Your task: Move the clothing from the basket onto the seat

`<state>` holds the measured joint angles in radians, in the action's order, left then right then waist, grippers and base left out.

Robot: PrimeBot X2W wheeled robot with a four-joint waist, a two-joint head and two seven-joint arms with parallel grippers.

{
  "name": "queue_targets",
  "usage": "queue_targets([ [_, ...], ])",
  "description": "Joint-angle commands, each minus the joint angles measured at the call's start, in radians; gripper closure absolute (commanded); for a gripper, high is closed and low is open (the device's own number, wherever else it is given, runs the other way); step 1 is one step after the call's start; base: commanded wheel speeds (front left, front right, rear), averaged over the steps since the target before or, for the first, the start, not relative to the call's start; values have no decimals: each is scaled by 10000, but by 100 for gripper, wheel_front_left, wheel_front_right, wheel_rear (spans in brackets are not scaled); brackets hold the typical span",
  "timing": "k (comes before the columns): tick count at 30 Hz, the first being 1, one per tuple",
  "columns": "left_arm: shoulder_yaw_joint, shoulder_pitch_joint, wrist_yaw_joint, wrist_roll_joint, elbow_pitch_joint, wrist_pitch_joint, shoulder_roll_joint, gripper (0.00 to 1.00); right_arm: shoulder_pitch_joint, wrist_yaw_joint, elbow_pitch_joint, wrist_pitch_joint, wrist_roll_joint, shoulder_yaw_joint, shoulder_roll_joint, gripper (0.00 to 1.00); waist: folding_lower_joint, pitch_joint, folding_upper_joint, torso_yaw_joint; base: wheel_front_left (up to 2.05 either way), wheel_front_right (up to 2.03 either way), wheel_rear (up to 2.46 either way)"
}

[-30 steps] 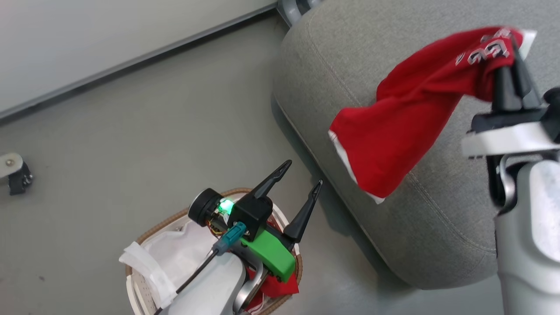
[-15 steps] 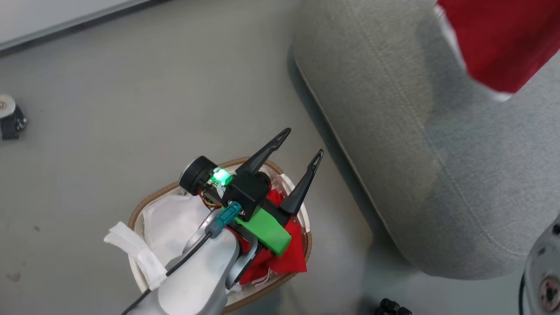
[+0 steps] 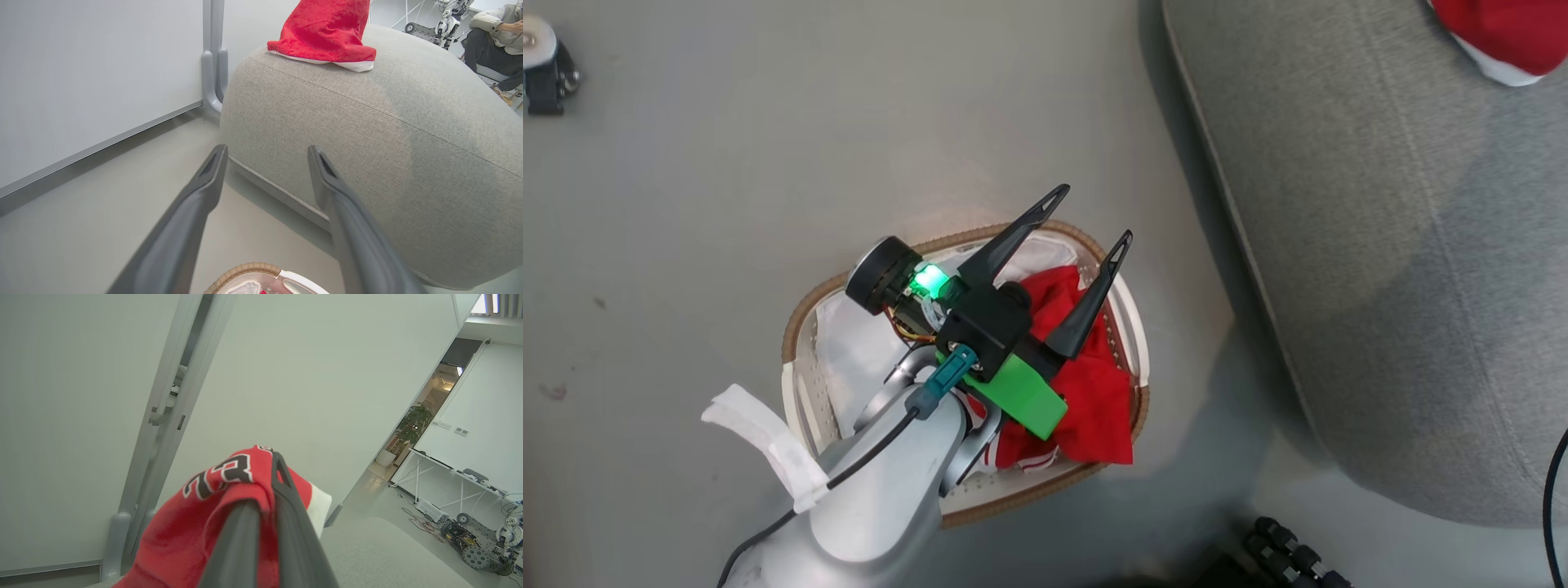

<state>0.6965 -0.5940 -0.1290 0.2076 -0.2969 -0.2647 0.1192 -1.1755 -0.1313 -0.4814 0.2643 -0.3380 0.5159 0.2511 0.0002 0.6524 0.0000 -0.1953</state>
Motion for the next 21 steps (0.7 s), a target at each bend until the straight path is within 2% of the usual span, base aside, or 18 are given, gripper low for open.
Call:
queue_targets([
  [1, -44, -210, -25, -95, 50, 6, 68, 0, 191, 10, -120, 3, -38, 152, -29, 100, -2, 705, 0, 468, 0, 0, 0],
  [13, -223, -320, -23, -272, 35, 5, 145, 0, 1631, 12, -996, 3, -359, 1331, -795, 100, -2, 1114, 0, 280, 0, 0, 0],
  [16, -267, -265, -23, -230, -36, 5, 136, 0, 2020, 10, -864, 3, -278, 1217, -1049, 31, -2, 1050, 0, 193, 0, 0, 0],
  [17, -274, -247, -23, -215, -58, 5, 119, 0, 2128, 10, -830, 3, -260, 1184, -1074, 31, -2, 1019, 0, 175, 0, 0, 0],
  [18, -281, -221, -23, -187, -87, 5, 92, 0, 2274, 10, -807, 3, -260, 1091, -1113, 0, -2, 960, 0, 152, 0, 0, 0],
  [21, -346, -131, -23, -133, -92, 5, 31, 0, 2708, 10, -686, 3, -234, 788, -1225, 0, -2, 761, 0, 126, 0, 0, 0],
])
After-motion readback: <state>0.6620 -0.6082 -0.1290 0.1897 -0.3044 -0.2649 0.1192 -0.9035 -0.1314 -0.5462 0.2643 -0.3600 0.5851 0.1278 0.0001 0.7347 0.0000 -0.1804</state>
